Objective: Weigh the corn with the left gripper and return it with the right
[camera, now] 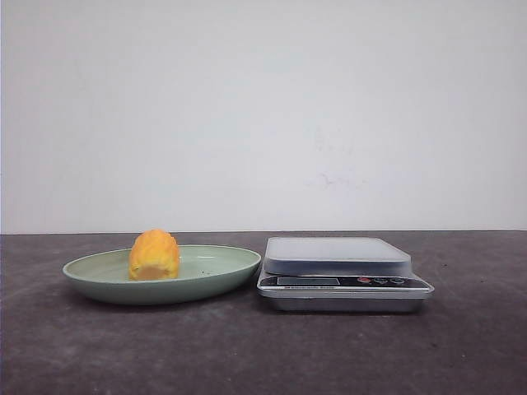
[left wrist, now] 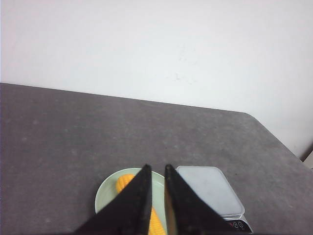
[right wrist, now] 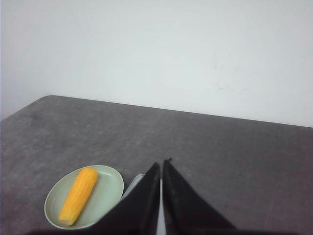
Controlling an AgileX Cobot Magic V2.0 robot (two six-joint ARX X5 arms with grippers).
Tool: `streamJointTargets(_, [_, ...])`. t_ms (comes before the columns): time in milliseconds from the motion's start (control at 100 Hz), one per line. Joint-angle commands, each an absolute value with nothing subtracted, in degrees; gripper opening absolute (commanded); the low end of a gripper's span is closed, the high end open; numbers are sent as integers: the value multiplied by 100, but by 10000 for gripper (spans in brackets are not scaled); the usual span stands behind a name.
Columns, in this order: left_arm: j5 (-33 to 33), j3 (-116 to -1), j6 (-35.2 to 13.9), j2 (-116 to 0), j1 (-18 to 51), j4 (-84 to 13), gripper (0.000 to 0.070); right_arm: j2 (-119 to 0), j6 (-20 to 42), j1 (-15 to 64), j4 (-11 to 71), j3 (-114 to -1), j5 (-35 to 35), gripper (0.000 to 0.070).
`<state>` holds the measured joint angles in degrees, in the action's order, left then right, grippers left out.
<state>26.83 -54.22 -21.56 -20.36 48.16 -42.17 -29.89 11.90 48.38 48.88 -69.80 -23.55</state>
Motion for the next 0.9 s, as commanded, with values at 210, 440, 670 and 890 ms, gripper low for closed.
streamJointTargets(210, [2676, -5468, -2060, -2088, 4871, -4222, 0, -3011, 1245, 4899, 4845, -7048, -2342, 0])
streamJointTargets(440, [2676, -5468, -2060, -2088, 4871, -4222, 0, -3011, 1245, 4899, 4845, -7048, -2342, 0])
streamJointTargets(670, [2676, -5468, -2060, -2086, 4871, -4226, 0, -3011, 1245, 4899, 4845, -7048, -2342, 0])
streamJointTargets(890, [2681, -5155, -2045, -2036, 3857, -3758, 0, -3011, 1245, 4899, 4845, -7048, -2342, 0])
